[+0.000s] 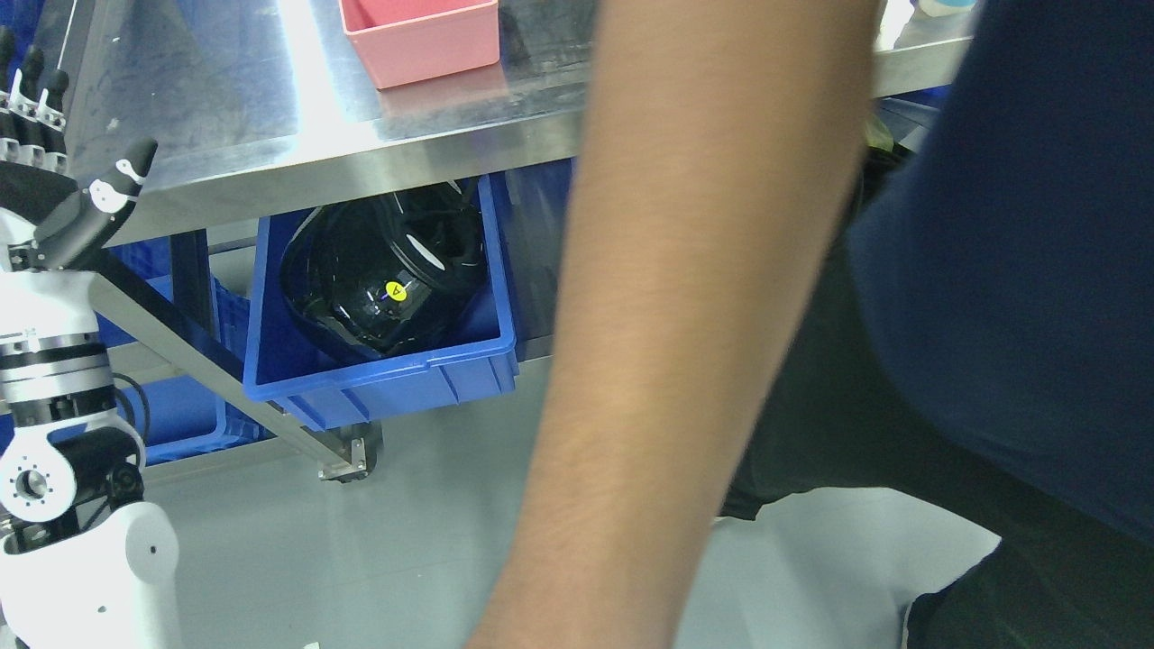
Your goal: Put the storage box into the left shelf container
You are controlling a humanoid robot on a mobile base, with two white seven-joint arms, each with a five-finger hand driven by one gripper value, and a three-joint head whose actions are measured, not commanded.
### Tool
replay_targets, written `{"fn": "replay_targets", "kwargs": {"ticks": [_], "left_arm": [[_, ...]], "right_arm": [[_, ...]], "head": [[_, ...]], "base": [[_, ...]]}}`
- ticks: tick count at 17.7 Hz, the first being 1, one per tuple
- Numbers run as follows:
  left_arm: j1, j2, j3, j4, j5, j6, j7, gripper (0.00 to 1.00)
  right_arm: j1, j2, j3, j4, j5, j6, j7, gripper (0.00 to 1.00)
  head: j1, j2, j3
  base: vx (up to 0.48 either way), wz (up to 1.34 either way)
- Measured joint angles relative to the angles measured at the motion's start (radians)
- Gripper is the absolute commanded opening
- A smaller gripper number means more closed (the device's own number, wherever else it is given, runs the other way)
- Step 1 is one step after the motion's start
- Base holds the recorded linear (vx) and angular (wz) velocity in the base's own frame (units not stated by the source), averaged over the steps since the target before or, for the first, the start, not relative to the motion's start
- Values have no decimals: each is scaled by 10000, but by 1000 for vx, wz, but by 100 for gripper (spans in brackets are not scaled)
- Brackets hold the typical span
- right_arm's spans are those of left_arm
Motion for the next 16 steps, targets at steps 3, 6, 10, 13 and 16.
{"fn": "replay_targets", "kwargs": {"ticks": [3,6,10,13,16], "left_arm": [[18,99,-74,22,-21,6,-12,100],[-191,252,-113,104,-33,7,-363,100],[-885,832,-106,409,-44,51,-2564,100],[-1465,1729,-100,619,-46,163,-4073,100],[-2016,2769,-474,804,-171,223,-5068,100]], "right_arm": [[0,0,0,0,0,0,15,100],[1,0,0,0,0,0,19,100],[1,0,0,0,0,-2,55,100],[3,0,0,0,0,-3,32,100],[3,0,0,0,0,-54,22,100]], "head": [[0,0,0],[0,0,0],[0,0,0],[0,0,0],[0,0,0]], "base": [[82,-87],[124,-239],[77,-73],[-11,-7],[-20,16]]}}
